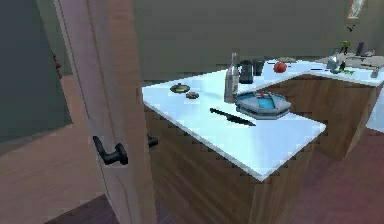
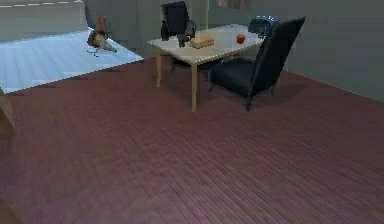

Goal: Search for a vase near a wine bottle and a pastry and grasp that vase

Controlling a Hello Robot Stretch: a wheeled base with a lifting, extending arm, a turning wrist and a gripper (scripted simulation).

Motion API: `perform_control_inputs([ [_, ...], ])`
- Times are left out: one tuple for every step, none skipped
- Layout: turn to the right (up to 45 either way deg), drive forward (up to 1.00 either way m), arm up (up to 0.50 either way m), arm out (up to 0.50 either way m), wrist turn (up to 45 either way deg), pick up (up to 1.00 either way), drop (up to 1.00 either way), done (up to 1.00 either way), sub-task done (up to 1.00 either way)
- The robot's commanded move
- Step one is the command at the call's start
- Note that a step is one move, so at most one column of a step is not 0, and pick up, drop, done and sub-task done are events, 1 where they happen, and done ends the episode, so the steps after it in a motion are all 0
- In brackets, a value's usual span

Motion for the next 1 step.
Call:
perform_control_inputs([
  [9.0,0.0,0.0,0.0,0.0,0.0,0.0,0.0,0.0],
])
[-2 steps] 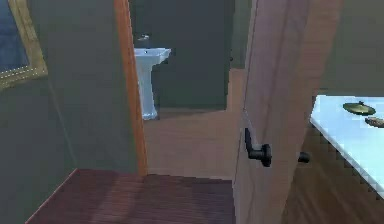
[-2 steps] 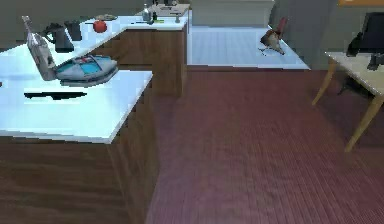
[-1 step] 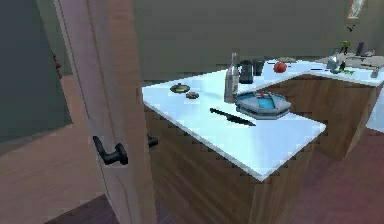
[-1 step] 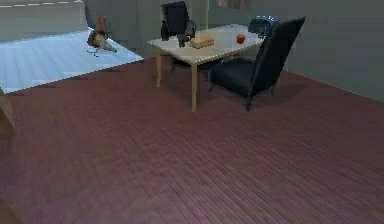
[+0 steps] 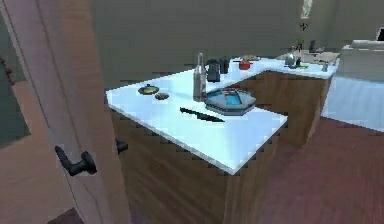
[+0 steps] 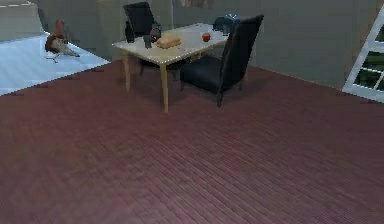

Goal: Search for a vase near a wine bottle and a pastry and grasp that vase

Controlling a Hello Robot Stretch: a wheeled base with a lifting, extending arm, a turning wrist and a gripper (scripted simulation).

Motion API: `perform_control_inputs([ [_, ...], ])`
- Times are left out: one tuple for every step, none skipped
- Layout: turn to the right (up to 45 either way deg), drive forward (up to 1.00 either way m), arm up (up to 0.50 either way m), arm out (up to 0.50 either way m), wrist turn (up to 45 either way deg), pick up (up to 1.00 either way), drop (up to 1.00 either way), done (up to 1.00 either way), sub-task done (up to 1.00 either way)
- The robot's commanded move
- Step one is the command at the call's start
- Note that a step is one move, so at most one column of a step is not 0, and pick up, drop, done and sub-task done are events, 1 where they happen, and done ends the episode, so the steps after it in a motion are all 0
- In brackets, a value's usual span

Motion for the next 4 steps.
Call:
perform_control_inputs([
  [0.0,0.1,0.0,0.0,0.0,0.0,0.0,0.0,0.0],
  [-45.0,0.0,0.0,0.0,0.0,0.0,0.0,0.0,0.0],
  [-45.0,0.0,0.0,0.0,0.0,0.0,0.0,0.0,0.0],
  [-12.0,0.0,0.0,0.0,0.0,0.0,0.0,0.0,0.0],
])
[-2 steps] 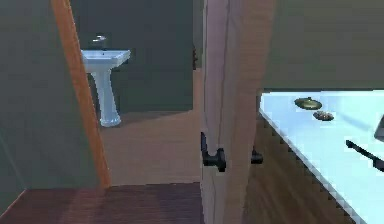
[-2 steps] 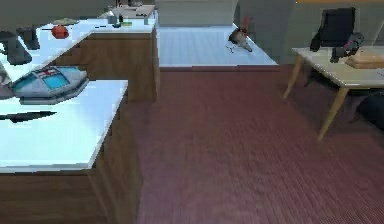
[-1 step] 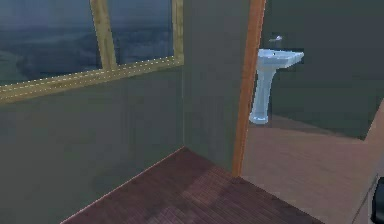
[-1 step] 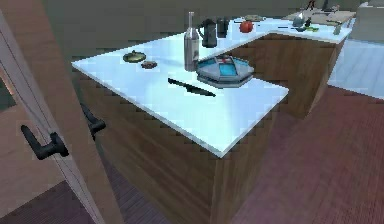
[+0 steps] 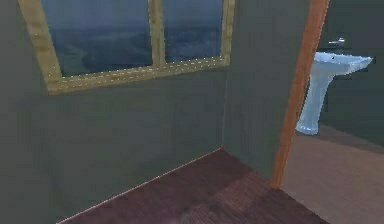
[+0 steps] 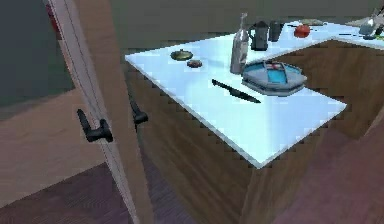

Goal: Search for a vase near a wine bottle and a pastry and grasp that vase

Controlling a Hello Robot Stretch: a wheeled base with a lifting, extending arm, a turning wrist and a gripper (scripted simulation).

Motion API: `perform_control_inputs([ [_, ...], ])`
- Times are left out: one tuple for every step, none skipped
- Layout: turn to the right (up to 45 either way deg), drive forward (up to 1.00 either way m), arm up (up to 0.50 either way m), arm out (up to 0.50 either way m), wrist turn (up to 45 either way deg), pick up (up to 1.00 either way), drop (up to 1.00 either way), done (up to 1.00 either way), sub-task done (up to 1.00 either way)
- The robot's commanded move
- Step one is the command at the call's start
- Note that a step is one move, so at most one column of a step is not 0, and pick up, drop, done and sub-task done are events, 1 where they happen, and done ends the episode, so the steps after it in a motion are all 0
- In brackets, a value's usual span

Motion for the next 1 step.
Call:
perform_control_inputs([
  [45.0,0.0,0.0,0.0,0.0,0.0,0.0,0.0,0.0],
])
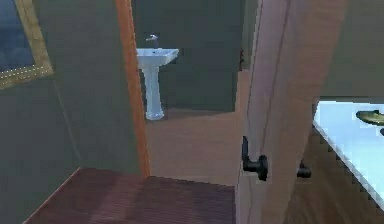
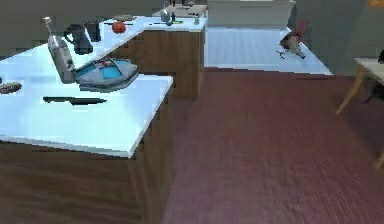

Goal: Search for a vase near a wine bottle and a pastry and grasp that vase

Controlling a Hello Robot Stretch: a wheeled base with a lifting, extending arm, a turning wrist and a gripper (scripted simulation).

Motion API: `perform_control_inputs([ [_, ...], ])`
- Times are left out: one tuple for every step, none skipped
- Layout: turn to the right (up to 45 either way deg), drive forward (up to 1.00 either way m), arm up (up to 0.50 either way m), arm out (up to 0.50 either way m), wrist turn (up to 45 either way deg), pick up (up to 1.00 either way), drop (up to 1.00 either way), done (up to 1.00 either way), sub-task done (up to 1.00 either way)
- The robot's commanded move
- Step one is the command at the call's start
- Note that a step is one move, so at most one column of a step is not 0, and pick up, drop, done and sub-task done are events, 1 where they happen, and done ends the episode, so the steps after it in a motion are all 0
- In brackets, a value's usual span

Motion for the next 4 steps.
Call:
perform_control_inputs([
  [45.0,0.0,0.0,0.0,0.0,0.0,0.0,0.0,0.0],
  [45.0,0.0,0.0,0.0,0.0,0.0,0.0,0.0,0.0],
  [9.0,0.0,0.0,0.0,0.0,0.0,0.0,0.0,0.0],
  [0.0,1.0,0.0,0.0,0.0,0.0,0.0,0.0,0.0],
])
